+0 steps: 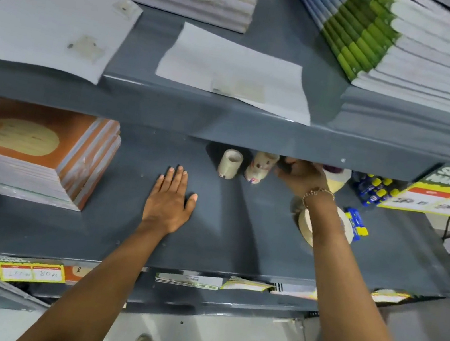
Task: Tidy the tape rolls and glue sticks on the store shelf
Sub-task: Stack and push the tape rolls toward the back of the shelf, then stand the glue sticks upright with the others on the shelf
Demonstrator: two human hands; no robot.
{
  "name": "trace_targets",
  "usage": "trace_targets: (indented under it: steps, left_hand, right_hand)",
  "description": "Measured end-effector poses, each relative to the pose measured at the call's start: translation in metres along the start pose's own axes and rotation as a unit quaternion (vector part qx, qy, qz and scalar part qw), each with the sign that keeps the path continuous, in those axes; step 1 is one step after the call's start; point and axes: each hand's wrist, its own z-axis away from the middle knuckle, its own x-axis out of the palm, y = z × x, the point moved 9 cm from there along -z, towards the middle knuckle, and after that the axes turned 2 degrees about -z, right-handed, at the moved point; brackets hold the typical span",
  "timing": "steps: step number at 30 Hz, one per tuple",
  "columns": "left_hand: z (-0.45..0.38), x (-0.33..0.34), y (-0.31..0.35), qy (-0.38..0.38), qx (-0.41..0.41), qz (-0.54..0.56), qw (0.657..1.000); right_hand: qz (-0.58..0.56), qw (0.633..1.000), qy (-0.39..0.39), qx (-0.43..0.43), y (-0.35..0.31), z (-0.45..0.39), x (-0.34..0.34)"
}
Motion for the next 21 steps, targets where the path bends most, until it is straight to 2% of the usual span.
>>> trace_targets:
  steps: [2, 4, 6, 11, 13, 16, 21]
  left_hand:
    - [0.002, 0.001, 0.011, 0.000, -0.006, 0.027, 1.000]
    - [0.007, 0.007, 0.036, -0.008, 0.039, 0.038, 0.998]
    - [0.013, 0.013, 0.063, -0.010, 0.072, 0.031, 0.997]
    - [0.019, 0.017, 0.103, 0.018, -0.004, 0.020, 1.000]
    - [0.018, 0.024, 0.120, 0.001, -0.018, 0.021, 1.000]
    - [0.016, 0.034, 0.153, -0.026, -0.013, 0.026, 0.999]
    - [0.007, 0.051, 0.215, -0.037, -0.015, 0.046, 0.998]
  right_hand:
    - [-0.007, 1.000, 0.017, 0.015, 0.029, 0.011, -0.008]
    - [-0.008, 0.997, 0.043, 0.057, 0.080, 0.025, -0.020]
    - [0.019, 0.996, 0.036, 0.075, 0.120, 0.036, -0.027]
    - [0.042, 0.999, -0.026, 0.023, 0.149, 0.050, -0.007]
    - [-0.004, 0.997, -0.069, 0.015, 0.154, 0.055, 0.015]
    - [-0.013, 0.990, -0.140, 0.002, 0.158, 0.060, 0.045]
    - [0.118, 0.977, -0.127, -0.127, 0.154, 0.054, 0.054]
